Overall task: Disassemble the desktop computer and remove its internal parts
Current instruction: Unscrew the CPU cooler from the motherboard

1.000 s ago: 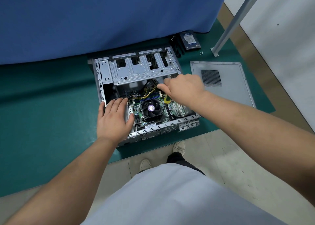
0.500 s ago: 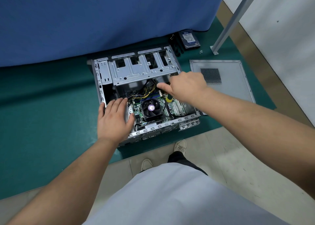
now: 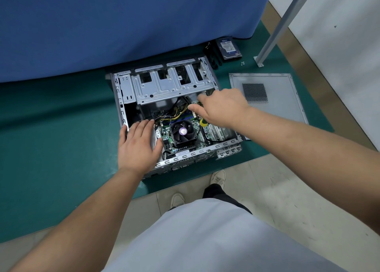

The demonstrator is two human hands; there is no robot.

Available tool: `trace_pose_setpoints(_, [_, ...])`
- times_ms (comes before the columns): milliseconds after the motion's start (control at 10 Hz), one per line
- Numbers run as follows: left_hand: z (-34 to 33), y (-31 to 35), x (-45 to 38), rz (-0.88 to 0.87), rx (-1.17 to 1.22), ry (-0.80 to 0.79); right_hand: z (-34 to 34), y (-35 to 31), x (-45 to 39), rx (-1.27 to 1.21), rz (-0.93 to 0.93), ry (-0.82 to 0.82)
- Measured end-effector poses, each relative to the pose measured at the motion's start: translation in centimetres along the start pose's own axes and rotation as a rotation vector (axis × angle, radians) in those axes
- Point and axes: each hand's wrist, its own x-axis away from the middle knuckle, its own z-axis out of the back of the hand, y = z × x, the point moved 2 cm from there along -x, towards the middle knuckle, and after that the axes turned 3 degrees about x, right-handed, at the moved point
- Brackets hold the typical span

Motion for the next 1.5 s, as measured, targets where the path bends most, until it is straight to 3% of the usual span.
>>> trace_pose_setpoints(100, [0.0, -0.1, 0.0, 0.002, 0.003, 0.000, -0.4, -0.3, 0.0, -0.046, 0.029, -0.002])
trace_pose_setpoints(200, [-0.1, -0.1, 0.0, 0.000, 0.002, 0.004, -0.1, 0.2, -0.1, -0.305, 0.255, -0.227])
trace_pose_setpoints(300, [-0.1, -0.1, 0.0, 0.000, 0.003, 0.006, 0.5, 0.8, 0.0, -0.481, 0.261, -0.290])
trace_pose_setpoints(400, [-0.2, -0.2, -0.1, -0.001, 0.002, 0.005, 0.0, 0.6, 0.2, -0.393, 0.102, -0.233])
trace_pose_setpoints(500, [-0.2, -0.2, 0.0, 0.001, 0.004, 0.003, 0.0, 0.2, 0.4, -0.143, -0.111, -0.140])
trace_pose_setpoints(600, [-0.2, -0.2, 0.0, 0.003, 0.005, 0.004, -0.1, -0.5, 0.3, -0.012, -0.010, -0.063])
trace_pose_setpoints(700, [-0.2, -0.2, -0.1, 0.002, 0.006, 0.004, 0.2, -0.1, 0.3, -0.143, 0.243, -0.164])
trace_pose_setpoints(800, [-0.2, -0.2, 0.0, -0.001, 0.009, 0.004, 0.6, 0.8, 0.3, -0.249, 0.331, -0.250])
trace_pose_setpoints(1000, [-0.2, -0.2, 0.0, 0.000, 0.010, 0.001, -0.3, -0.3, 0.6, 0.035, -0.074, 0.030])
trace_pose_setpoints(1100, [-0.1, -0.2, -0.1, 0.002, 0.012, 0.001, -0.6, -0.3, 0.2, -0.034, 0.072, 0.014])
trace_pose_setpoints(1200, [0.0, -0.1, 0.0, 0.001, 0.015, 0.005, 0.1, 0.9, -0.3, -0.258, 0.268, -0.197])
trace_pose_setpoints(1300, [0.0, -0.1, 0.0, 0.003, 0.016, 0.001, 0.1, 1.3, -0.4, -0.324, 0.183, -0.216])
trace_pose_setpoints(1400, [-0.1, -0.1, 0.0, 0.003, 0.014, -0.002, -0.5, 0.7, -0.1, -0.162, -0.084, -0.062])
trace_pose_setpoints(1500, [-0.1, -0.2, 0.0, 0.005, 0.013, -0.004, -0.8, 0.4, -0.4, -0.123, -0.047, 0.011])
